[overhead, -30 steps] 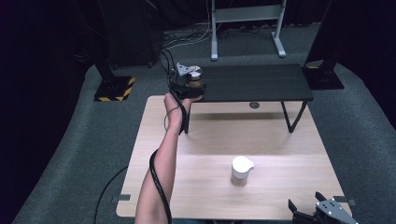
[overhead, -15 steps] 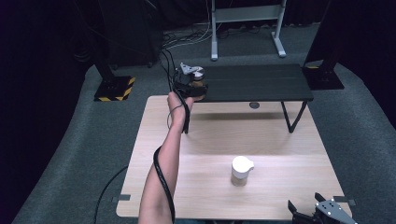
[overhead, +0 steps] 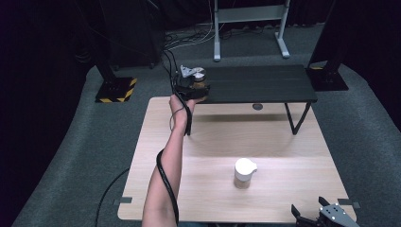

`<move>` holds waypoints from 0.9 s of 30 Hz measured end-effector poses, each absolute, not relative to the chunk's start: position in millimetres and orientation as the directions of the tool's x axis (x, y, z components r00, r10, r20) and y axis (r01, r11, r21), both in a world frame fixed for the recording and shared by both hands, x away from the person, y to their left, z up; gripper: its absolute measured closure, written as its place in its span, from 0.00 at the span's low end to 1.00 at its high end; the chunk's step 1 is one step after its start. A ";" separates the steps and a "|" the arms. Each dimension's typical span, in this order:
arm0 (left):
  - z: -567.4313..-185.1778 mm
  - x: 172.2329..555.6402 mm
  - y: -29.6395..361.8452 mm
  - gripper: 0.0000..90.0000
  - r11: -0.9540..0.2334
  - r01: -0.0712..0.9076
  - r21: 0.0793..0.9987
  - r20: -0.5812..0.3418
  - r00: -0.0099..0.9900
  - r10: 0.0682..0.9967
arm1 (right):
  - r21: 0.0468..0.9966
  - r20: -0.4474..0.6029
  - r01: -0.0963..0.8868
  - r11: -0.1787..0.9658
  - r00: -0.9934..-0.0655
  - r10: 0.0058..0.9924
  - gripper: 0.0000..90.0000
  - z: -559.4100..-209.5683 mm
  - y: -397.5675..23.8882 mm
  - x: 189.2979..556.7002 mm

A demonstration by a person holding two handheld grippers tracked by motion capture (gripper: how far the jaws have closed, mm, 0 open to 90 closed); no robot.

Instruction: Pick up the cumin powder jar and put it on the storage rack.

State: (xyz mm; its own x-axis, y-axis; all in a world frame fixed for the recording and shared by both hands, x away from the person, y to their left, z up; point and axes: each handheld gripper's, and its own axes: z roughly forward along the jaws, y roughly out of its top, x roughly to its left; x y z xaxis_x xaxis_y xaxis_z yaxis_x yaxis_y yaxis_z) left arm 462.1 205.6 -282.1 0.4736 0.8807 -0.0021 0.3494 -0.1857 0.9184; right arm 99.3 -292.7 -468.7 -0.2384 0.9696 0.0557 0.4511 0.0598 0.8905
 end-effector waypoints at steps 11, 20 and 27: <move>-282.5 460.5 206.9 0.34 -0.189 0.345 0.919 0.000 0.480 0.877 | 0.892 0.054 0.447 0.065 -0.249 0.967 0.00 -468.4 -291.5 99.3; -282.1 438.0 211.9 0.01 -0.179 0.308 0.934 0.008 0.484 0.875 | 0.893 0.053 0.445 0.067 -0.250 0.967 0.00 -468.4 -291.6 96.7; -301.3 391.0 235.1 0.00 -0.217 0.288 0.933 0.036 0.524 0.851 | 0.898 0.051 0.434 0.067 -0.255 0.965 0.00 -469.1 -289.4 93.2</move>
State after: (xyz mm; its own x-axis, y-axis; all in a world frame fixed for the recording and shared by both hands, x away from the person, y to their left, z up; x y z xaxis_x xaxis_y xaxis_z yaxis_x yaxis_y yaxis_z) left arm 391.0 235.1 -301.3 0.5245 0.8507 0.0359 0.2882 -0.2171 0.9326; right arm 93.2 -289.4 -469.1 -0.2554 0.9655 0.0510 0.4344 0.0675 0.8982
